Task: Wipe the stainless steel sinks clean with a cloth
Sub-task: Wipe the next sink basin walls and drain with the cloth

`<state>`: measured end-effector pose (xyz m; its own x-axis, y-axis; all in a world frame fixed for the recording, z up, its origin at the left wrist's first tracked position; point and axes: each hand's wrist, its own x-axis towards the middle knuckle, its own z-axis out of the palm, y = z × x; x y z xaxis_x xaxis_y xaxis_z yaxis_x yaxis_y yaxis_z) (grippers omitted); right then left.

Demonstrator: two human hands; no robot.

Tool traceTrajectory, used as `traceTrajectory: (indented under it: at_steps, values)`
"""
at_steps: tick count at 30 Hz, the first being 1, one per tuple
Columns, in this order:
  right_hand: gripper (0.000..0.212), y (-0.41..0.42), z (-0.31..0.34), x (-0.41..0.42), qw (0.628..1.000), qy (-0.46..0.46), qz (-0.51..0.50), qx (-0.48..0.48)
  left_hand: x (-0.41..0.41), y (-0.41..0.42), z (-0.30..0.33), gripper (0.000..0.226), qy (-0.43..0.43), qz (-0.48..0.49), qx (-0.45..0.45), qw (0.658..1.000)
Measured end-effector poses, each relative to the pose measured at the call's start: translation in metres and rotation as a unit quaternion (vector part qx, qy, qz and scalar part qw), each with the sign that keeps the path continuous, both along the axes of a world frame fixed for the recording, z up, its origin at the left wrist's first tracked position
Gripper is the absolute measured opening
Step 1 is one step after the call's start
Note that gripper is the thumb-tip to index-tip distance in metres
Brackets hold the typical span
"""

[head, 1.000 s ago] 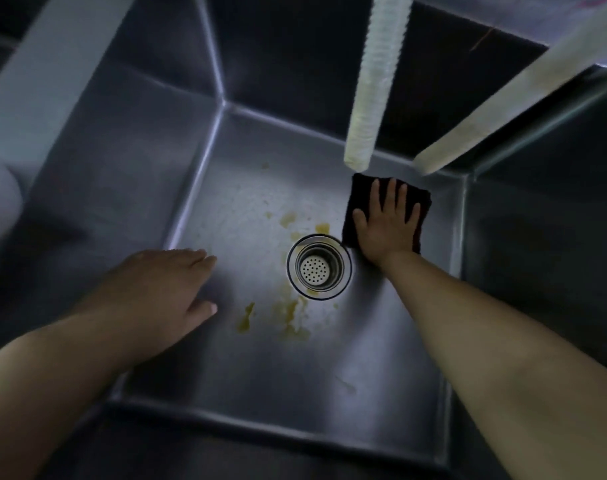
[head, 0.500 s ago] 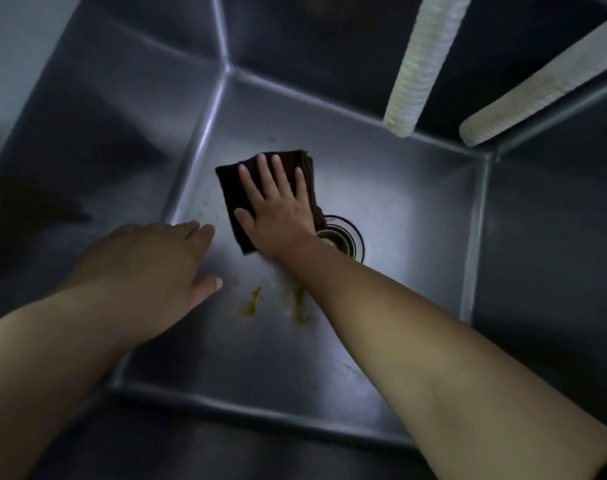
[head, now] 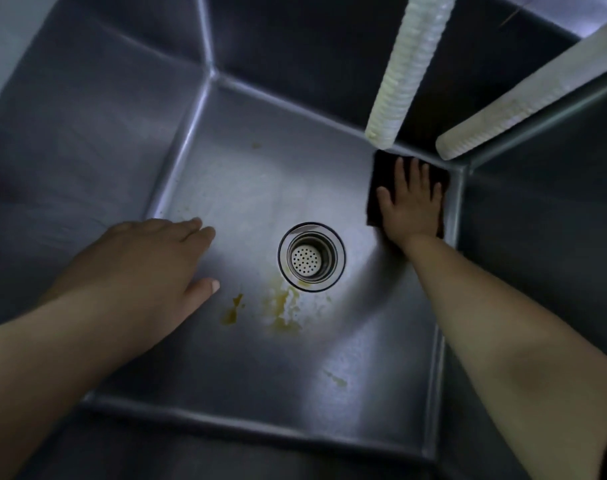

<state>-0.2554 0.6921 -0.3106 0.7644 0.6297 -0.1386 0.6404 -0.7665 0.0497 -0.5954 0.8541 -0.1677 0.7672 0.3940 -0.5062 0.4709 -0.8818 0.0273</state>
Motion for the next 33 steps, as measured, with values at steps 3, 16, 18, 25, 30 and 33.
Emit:
traceTrajectory:
  at_steps: [3, 16, 18, 25, 30, 33]
  values:
    - [0.063, -0.011, 0.001, 0.014, 0.998, 0.0, -0.067, -0.019, 0.002, -0.002, 0.004, 0.067, -0.001, -0.006, -0.008, 1.0]
    - [0.068, 0.165, -0.008, -0.096, 0.998, 0.018, -0.027, 0.054, -0.001, -0.001, 0.006, 0.063, 0.021, 0.061, 0.03, 0.997]
    - [0.067, 0.197, -0.008, -0.113, 0.998, 0.032, 0.033, 0.053, -0.002, 0.0, 0.005, 0.061, 0.018, 0.065, 0.04, 0.997]
    - [0.063, 0.22, -0.003, -0.159, 0.973, 0.056, 0.22, 0.04, -0.008, 0.001, -0.001, 0.048, 0.03, 0.071, 0.064, 0.995]
    - [0.067, 0.131, 0.001, -0.212, 0.928, 0.082, 0.361, 0.025, -0.011, 0.004, 0.0, 0.033, 0.075, 0.064, 0.067, 0.993]
    - [0.071, 0.078, 0.003, -0.234, 0.894, 0.103, 0.437, -0.01, -0.011, 0.006, -0.001, 0.027, 0.101, 0.061, 0.059, 0.991]
